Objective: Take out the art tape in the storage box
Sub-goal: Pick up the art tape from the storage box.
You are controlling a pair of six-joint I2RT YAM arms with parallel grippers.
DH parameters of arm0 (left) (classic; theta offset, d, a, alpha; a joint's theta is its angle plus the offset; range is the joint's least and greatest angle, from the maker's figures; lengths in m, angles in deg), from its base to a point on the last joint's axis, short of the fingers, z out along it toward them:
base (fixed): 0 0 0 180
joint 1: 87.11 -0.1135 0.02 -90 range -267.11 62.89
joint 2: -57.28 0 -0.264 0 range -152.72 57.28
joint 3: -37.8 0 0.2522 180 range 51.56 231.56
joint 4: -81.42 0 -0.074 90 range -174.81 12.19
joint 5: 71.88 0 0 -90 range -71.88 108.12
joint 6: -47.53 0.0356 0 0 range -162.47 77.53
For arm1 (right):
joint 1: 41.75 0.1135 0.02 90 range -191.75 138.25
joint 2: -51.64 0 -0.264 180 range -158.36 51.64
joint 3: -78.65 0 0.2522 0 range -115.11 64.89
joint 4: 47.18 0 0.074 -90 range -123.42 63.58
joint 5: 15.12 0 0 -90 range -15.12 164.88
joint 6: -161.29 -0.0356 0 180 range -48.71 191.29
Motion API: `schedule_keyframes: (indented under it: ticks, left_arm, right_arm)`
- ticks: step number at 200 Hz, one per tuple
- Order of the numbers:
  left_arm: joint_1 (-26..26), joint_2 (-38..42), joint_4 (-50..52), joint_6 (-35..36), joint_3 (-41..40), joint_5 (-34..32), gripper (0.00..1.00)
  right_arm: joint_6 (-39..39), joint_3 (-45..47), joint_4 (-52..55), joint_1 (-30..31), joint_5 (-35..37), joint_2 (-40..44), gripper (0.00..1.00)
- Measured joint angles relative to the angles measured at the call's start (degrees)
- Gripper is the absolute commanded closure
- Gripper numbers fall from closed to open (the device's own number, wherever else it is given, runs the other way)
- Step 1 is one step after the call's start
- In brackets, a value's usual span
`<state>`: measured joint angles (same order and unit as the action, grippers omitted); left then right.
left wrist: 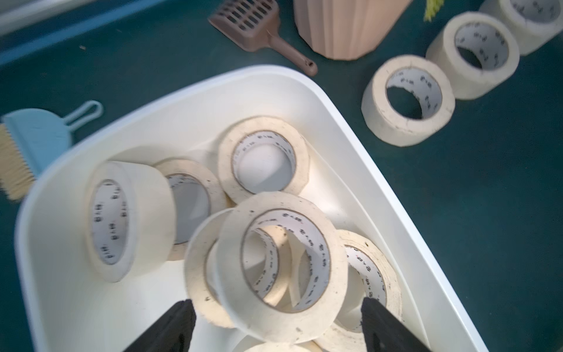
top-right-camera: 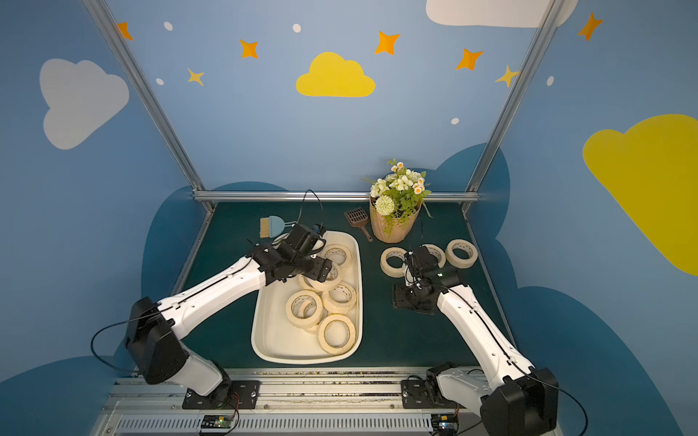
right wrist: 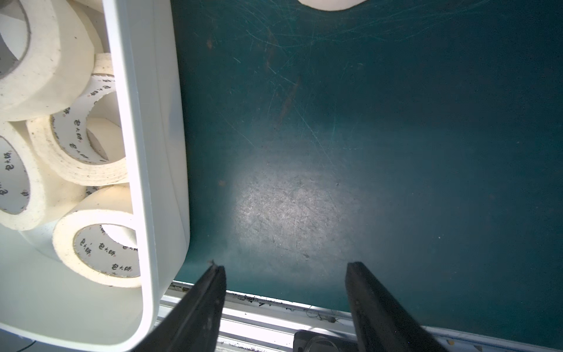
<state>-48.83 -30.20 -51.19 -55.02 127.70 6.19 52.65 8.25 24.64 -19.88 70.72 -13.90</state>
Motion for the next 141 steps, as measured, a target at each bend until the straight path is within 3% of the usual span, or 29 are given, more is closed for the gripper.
schedule_keyframes:
  ticks: [38,102,116,141]
  left_arm:
    - [-7.96,-1.73,-3.82,-0.22,-4.26,2.32,0.16]
    - [-7.61,-9.55,-4.09,-0.28,-3.91,8.44,0.22]
    - [-7.48,-10.84,-4.09,-0.22,-3.02,9.14,0.31]
    - [-7.41,-13.25,-4.13,-0.17,-1.79,9.86,0.62]
  right_arm:
    - [0.02,0.0,0.0,0.0,0.02,0.0,0.32]
    - [0.02,0.0,0.0,0.0,0.02,-0.07,0.32]
    - [0.02,0.0,0.0,0.09,0.02,-0.17,0.33]
    - [-0.09,-0.02,0.0,0.85,-0.09,-0.42,0.33]
